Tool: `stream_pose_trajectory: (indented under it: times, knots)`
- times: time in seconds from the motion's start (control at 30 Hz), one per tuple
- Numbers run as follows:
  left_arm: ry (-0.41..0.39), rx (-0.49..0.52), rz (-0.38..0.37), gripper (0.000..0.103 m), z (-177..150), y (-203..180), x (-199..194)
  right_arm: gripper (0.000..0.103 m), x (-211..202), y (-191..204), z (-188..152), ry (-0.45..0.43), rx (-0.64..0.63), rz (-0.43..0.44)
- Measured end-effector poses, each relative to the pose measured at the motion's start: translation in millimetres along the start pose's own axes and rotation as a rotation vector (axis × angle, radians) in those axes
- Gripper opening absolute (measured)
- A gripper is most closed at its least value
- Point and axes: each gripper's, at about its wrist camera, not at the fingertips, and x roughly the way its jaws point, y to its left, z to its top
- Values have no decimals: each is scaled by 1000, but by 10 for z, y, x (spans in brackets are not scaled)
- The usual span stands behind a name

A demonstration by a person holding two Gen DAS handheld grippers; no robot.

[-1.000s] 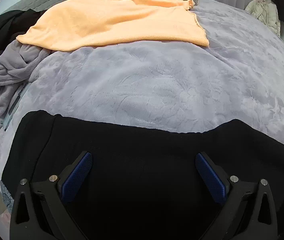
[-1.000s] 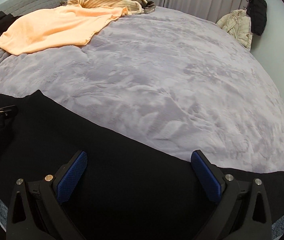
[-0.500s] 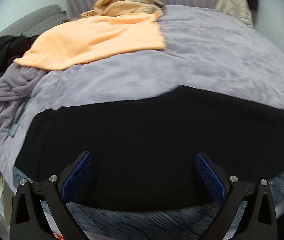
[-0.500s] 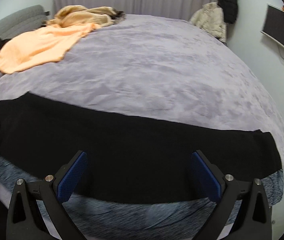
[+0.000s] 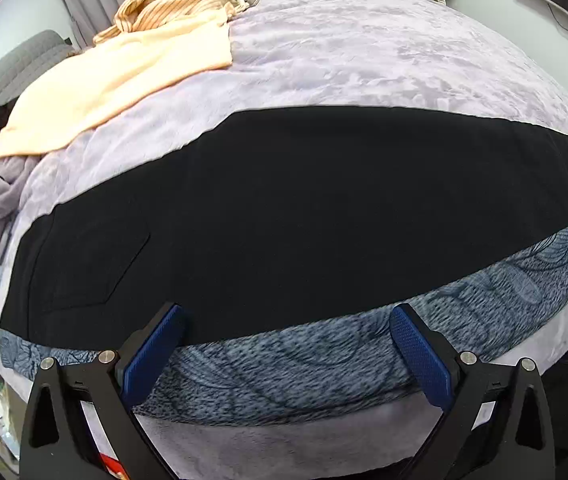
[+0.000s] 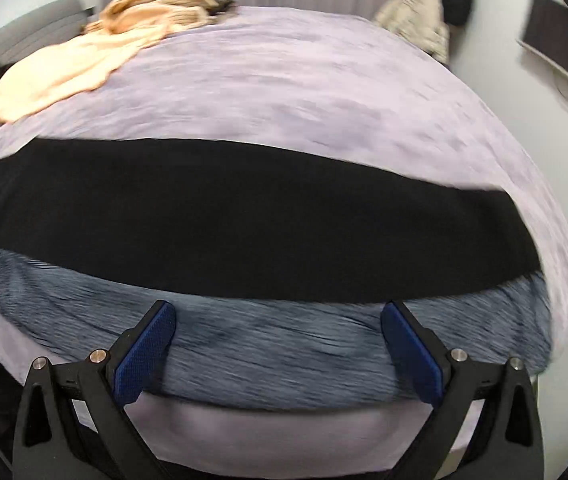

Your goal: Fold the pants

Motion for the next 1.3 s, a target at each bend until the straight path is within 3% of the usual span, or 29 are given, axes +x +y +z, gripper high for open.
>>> stream_pose_trajectory:
  times: [0.13, 0.2, 0.33, 0.47, 0.57, 0.63, 0.67, 0.77, 0.87, 0.9, 0.97, 1.03, 1.1, 1.17, 1.2, 1.3]
  knots:
    - [11, 6, -86, 103, 262, -299, 87, 103, -63, -522, -117, -31, 74, -47]
    - [12, 7, -93, 103, 380, -490, 164, 103, -96, -638, -134, -61, 75, -4]
    - [15, 41, -80, 103, 585, -846, 253, 103, -146, -573, -103, -123, 26, -34]
    - [26, 50, -141, 103, 691, -1016, 243, 103, -474, -625, -55, -274, 8, -70]
    - [15, 71, -114, 103, 707, -1136, 287, 100, -323, -1038, 18, -224, 66, -79]
    - [9, 82, -110, 103, 742, -1193, 286, 63, -153, -1340, 101, -172, 155, 15]
    - [12, 83, -112, 103, 764, -1199, 291, 36, -81, -1443, 144, -148, 182, 61]
    - [17, 79, -112, 103, 820, -1218, 314, 34, 77, -1499, 267, -131, 157, 102]
    - [24, 73, -108, 103, 875, -1249, 314, 17, 25, -1489, 303, -149, 135, 96]
    - [21, 71, -113, 103, 890, -1246, 303, 16, -36, -1490, 328, -172, 127, 98]
    - [17, 77, -116, 103, 782, -1344, 236, 16, -74, -1479, 335, -188, 110, 83]
    - [18, 86, -107, 103, 798, -1426, 263, 16, 79, -1527, 309, -118, 127, 77]
    - [27, 73, -116, 103, 853, -1435, 243, 18, 118, -1598, 222, -110, 173, 102]
    - [25, 70, -144, 103, 854, -1493, 146, 57, 56, -1667, 219, -118, 217, 66]
    - [13, 78, -155, 103, 900, -1535, 119, 68, -17, -1694, 223, -133, 242, 26]
    - [-12, 62, -108, 103, 1067, -1682, 144, 71, -376, -1521, 225, -255, 207, -36]
